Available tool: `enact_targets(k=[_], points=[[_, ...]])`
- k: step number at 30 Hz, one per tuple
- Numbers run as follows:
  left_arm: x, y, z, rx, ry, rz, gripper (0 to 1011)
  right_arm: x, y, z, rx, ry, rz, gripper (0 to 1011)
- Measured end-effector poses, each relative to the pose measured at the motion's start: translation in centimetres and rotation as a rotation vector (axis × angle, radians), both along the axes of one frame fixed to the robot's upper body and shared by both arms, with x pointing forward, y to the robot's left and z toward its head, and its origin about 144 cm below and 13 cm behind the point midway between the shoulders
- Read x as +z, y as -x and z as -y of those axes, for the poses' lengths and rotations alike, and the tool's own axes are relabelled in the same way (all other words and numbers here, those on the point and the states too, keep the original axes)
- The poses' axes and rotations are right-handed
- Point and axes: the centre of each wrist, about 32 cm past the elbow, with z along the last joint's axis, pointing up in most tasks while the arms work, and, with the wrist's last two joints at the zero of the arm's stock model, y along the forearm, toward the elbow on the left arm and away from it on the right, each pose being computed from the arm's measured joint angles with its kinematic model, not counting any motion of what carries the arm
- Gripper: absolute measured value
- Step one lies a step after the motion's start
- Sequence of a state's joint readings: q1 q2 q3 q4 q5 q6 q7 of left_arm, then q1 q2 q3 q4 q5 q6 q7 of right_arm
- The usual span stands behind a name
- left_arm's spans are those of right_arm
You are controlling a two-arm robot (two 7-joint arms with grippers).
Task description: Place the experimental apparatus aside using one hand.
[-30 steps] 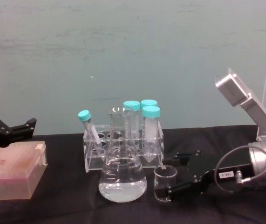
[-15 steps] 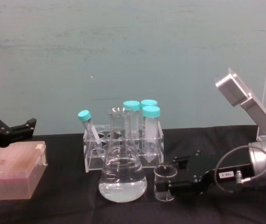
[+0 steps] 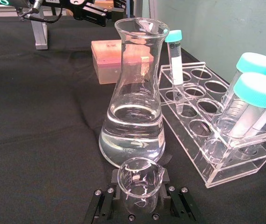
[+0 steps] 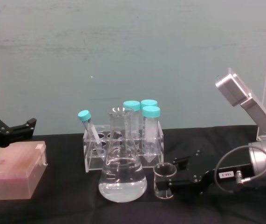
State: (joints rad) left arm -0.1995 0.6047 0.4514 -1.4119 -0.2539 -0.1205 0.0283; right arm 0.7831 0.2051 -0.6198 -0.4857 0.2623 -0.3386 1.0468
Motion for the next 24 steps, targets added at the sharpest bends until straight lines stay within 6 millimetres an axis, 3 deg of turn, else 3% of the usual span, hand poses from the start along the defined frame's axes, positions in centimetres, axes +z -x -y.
enact_targets(k=[24], points=[[0.0,0.0,0.0,0.0,0.0,0.0,1000,0.15,0.56,-0.05,-0.043,-0.007,0.016,463]])
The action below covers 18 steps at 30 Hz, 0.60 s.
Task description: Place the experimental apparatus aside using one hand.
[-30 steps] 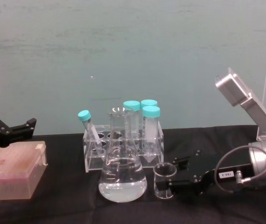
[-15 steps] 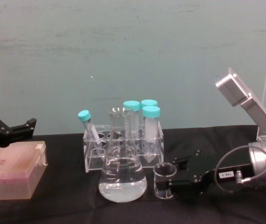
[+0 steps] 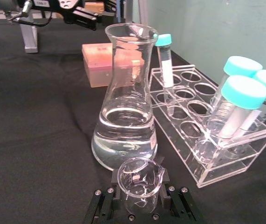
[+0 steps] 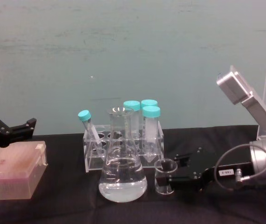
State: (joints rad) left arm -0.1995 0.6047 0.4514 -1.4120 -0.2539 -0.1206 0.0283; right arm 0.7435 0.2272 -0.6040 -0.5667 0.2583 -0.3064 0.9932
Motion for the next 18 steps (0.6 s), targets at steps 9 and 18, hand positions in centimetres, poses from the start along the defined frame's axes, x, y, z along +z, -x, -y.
enact_targets(k=[9,18], points=[[0.0,0.0,0.0,0.0,0.0,0.0,1000,0.5,1.0,0.3,-0.061,-0.024,0.02,462],[0.0,0.0,0.0,0.0,0.0,0.0,1000,1.6,2.4,0.6,-0.122,-0.05,0.043,462]])
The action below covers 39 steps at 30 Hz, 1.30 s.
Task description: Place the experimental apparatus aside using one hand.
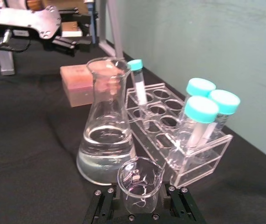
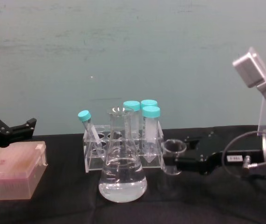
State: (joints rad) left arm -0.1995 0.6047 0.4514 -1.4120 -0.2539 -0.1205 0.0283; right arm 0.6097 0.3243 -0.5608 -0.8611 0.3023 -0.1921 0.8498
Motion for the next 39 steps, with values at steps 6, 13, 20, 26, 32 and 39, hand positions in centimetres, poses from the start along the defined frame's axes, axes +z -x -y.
enact_targets(k=[6,13,20,26,32,39], points=[[0.0,0.0,0.0,0.0,0.0,0.0,1000,0.8,1.3,0.1,-0.071,-0.002,0.012,462],[0.0,0.0,0.0,0.0,0.0,0.0,1000,1.5,2.9,0.3,-0.174,-0.007,0.032,462],[0.0,0.0,0.0,0.0,0.0,0.0,1000,1.9,3.9,0.3,-0.294,-0.015,0.07,463],[0.0,0.0,0.0,0.0,0.0,0.0,1000,1.8,4.1,0.2,-0.372,-0.015,0.077,463],[0.0,0.0,0.0,0.0,0.0,0.0,1000,1.7,3.8,0.4,-0.458,0.0,0.081,462],[0.0,0.0,0.0,0.0,0.0,0.0,1000,1.8,3.3,0.6,-0.54,-0.006,0.087,462]])
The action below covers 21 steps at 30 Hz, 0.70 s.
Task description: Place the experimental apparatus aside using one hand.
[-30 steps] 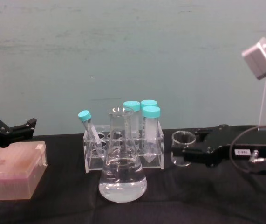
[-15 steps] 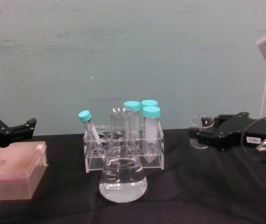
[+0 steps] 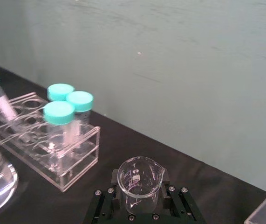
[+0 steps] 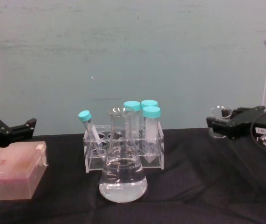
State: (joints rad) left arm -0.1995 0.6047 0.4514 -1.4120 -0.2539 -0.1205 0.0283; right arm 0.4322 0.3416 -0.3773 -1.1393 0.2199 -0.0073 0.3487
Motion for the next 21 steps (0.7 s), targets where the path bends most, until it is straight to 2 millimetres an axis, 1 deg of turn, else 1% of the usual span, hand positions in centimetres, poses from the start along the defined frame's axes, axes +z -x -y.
enact_targets(k=[12,21], points=[[0.0,0.0,0.0,0.0,0.0,0.0,1000,0.2,-1.3,-0.6,-0.105,-0.058,-0.008,462],[0.0,0.0,0.0,0.0,0.0,0.0,1000,0.1,-2.6,-1.6,-0.178,-0.084,-0.036,462]])
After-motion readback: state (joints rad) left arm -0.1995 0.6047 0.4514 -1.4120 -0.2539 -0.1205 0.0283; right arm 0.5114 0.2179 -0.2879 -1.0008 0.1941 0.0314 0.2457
